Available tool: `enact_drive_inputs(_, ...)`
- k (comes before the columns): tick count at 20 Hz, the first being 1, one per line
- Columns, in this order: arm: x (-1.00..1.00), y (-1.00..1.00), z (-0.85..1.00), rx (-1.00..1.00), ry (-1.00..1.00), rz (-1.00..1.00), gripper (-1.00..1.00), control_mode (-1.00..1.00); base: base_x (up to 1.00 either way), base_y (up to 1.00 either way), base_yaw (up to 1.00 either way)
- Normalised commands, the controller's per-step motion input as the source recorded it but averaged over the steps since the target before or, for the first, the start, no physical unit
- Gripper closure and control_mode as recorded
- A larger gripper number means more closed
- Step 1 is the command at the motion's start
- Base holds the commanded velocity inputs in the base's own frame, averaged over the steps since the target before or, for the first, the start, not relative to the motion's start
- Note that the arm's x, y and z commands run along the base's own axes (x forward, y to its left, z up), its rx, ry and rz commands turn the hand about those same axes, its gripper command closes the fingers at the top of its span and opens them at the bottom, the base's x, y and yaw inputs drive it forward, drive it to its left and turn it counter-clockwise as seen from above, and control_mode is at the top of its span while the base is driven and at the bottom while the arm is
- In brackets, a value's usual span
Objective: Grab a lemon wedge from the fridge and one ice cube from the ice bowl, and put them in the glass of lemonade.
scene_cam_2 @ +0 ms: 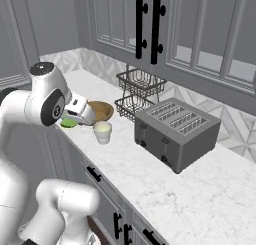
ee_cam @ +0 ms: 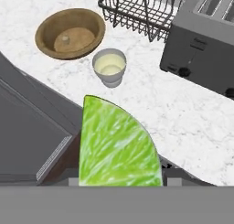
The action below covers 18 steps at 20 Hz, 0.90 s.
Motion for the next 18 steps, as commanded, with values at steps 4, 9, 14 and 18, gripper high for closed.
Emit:
enact_drive_inputs(4,0.9,-0.06,-0.41,0.02,0.23,0.0,1.0,-1.0,0.0,0.0,0.0)
enact_drive_inputs(9,0.76,-0.1,-0.76,0.02,0.19,0.0,1.0,-1.0,0.0,0.0,0.0)
enact_drive_inputs(14,0.43,-0.01,-0.49,-0.01,0.12,0.0,1.0,-1.0,0.0,0.0,0.0)
enact_drive_inputs(18,0.42,0.08,-0.4,-0.01,0.0,0.0,1.0,-1.0,0.0,0.0,0.0)
